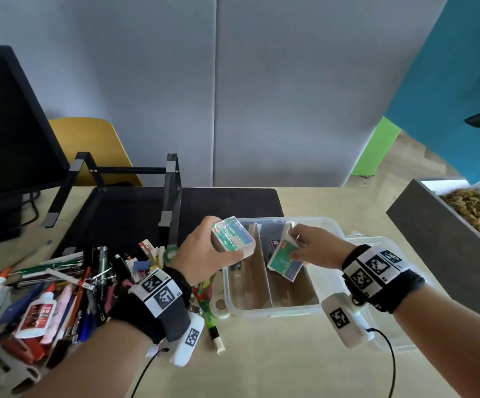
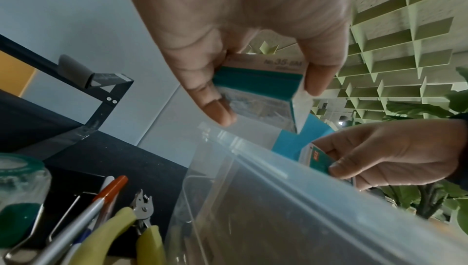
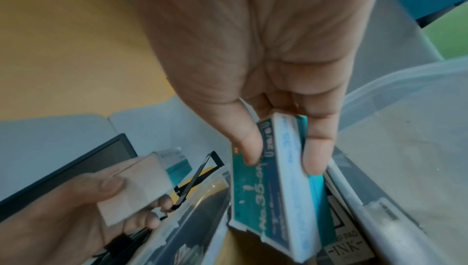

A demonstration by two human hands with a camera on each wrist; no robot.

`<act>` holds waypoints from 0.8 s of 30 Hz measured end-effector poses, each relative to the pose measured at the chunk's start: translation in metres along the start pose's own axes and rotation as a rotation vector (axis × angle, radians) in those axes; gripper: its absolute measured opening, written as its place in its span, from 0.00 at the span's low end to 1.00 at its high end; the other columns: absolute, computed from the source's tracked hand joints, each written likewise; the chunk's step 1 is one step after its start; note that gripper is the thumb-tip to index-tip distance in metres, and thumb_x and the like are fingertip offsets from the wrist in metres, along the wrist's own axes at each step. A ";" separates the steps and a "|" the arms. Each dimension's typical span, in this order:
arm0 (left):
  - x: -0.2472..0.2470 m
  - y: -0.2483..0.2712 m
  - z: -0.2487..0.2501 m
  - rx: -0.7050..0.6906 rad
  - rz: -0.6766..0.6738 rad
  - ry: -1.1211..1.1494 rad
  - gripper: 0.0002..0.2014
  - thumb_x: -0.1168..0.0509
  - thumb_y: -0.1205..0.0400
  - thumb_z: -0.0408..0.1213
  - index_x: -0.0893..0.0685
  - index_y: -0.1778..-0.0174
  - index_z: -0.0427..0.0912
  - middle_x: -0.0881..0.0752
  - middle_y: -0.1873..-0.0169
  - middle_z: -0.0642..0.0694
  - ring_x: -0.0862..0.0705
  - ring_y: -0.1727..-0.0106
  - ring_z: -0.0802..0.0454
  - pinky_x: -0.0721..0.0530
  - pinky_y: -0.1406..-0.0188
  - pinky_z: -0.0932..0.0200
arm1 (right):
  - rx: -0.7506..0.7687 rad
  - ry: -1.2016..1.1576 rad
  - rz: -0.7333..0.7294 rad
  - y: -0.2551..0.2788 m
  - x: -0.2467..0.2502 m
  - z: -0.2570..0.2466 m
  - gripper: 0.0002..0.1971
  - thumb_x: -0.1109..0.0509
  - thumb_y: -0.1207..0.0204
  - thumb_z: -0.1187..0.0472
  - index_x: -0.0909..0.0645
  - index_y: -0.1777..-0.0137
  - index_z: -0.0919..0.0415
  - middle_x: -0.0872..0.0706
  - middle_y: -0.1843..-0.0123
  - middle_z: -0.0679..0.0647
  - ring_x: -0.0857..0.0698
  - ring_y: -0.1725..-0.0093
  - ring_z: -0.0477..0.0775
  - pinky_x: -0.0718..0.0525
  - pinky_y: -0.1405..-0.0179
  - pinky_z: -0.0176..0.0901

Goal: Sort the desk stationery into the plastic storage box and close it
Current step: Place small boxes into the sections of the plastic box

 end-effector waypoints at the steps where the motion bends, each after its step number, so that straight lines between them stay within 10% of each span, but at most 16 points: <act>1: -0.003 0.000 0.003 -0.015 -0.013 -0.009 0.28 0.22 0.33 0.51 0.29 0.42 0.54 0.17 0.52 0.59 0.17 0.53 0.66 0.20 0.58 0.70 | 0.016 0.042 -0.018 0.000 -0.001 -0.001 0.15 0.31 0.25 0.61 0.25 0.40 0.64 0.18 0.43 0.56 0.20 0.45 0.56 0.21 0.48 0.43; 10: -0.015 -0.002 -0.004 -0.040 -0.079 -0.059 0.39 0.31 0.44 0.68 0.28 0.38 0.59 0.14 0.50 0.60 0.15 0.51 0.64 0.16 0.50 0.62 | 0.211 0.423 -0.258 -0.002 -0.032 -0.025 0.24 0.26 0.29 0.50 0.23 0.35 0.58 0.17 0.40 0.53 0.20 0.45 0.53 0.23 0.48 0.43; 24: -0.015 -0.004 -0.014 -0.048 -0.032 -0.076 0.38 0.32 0.42 0.67 0.28 0.36 0.58 0.14 0.50 0.60 0.15 0.51 0.63 0.16 0.51 0.62 | 0.318 0.959 -0.563 -0.012 -0.074 -0.043 0.23 0.37 0.19 0.54 0.26 0.29 0.68 0.19 0.34 0.60 0.21 0.34 0.61 0.23 0.38 0.48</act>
Point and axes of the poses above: each hand's wrist, its own y-axis away from the middle knuckle, its own x-axis out of the back of the hand, z = x × y, the point moved 8 cm from there along -y, towards the middle knuckle
